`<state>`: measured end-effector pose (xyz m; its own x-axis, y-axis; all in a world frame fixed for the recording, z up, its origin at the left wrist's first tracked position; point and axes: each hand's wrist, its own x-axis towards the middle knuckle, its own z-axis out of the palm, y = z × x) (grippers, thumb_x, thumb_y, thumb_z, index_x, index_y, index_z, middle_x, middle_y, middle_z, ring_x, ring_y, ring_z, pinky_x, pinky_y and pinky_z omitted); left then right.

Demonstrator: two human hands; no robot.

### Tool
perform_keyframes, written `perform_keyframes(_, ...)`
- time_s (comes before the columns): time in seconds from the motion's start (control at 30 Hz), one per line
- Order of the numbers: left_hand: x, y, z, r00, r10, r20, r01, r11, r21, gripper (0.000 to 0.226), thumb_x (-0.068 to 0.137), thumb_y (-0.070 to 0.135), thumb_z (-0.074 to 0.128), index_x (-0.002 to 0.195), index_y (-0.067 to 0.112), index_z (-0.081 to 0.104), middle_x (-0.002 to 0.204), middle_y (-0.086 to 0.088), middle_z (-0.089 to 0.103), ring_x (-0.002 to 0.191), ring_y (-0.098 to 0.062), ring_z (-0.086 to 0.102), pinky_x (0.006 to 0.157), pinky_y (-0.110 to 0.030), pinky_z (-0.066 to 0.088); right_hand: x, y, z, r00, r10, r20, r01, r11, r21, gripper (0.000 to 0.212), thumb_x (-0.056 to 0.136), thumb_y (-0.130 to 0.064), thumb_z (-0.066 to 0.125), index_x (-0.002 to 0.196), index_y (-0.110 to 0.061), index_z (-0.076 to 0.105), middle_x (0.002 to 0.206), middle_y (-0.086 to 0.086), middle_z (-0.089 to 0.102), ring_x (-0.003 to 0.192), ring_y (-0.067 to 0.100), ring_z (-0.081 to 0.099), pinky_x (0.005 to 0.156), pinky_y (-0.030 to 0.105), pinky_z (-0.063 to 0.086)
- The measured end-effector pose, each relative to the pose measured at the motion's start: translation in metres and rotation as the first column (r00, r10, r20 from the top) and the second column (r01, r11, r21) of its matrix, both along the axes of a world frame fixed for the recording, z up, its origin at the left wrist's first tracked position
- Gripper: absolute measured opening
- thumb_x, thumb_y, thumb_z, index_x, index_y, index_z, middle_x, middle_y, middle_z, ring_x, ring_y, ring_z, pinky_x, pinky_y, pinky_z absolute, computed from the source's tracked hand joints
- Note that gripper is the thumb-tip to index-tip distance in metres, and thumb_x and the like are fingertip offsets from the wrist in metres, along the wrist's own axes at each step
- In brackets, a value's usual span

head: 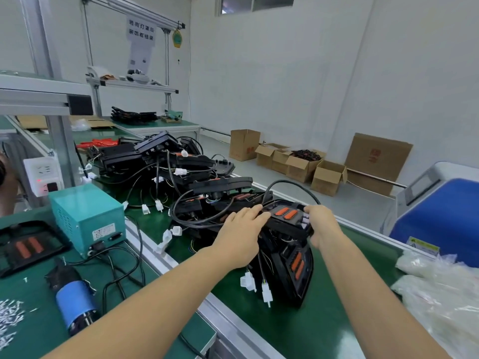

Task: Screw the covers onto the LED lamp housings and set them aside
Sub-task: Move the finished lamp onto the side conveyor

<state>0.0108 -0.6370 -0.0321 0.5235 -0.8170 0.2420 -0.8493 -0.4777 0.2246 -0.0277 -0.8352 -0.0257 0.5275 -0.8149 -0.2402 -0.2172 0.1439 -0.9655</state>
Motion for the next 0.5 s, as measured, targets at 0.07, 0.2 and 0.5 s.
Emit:
perform_keyframes(0.07, 0.001, 0.001, -0.003, 0.999, 0.020, 0.035, -0.020, 1.000, 0.014, 0.066, 0.096, 0.005, 0.039, 0.152, 0.023, 0.010, 0.160, 0.003, 0.000, 0.146, -0.019, 0.004, 0.119, -0.038, 0.006, 0.000, -0.001, -0.004, 1.000, 0.017, -0.004, -0.017, 1.000, 0.026, 0.048, 0.098, -0.008, 0.041, 0.146, -0.003, 0.035, 0.115, 0.014, 0.055, 0.095, 0.030, 0.051, 0.075, 0.040, 0.042)
perform_keyframes(0.2, -0.003, -0.001, -0.002, 0.996, 0.006, 0.093, -0.008, 1.000, 0.022, 0.071, 0.094, 0.005, 0.043, 0.152, 0.023, 0.006, 0.160, 0.003, -0.004, 0.146, -0.021, 0.003, 0.119, -0.042, 0.006, -0.006, 0.009, -0.014, 0.993, 0.073, -0.089, -0.068, 0.996, 0.062, 0.051, 0.102, -0.012, 0.039, 0.152, -0.013, 0.029, 0.118, 0.011, 0.057, 0.096, 0.026, 0.051, 0.059, 0.034, 0.036)
perform_keyframes(0.5, -0.001, 0.003, 0.004, 0.997, 0.009, 0.073, -0.017, 0.992, 0.122, 0.066, 0.095, 0.009, 0.043, 0.151, 0.022, 0.010, 0.160, 0.004, 0.004, 0.145, -0.019, 0.004, 0.118, -0.045, 0.004, -0.011, 0.000, -0.003, 0.873, 0.172, -0.456, -0.352, 0.869, -0.347, 0.032, 0.101, -0.029, 0.039, 0.115, -0.008, 0.058, 0.139, 0.018, 0.050, 0.134, 0.032, 0.039, 0.111, 0.045, 0.031)
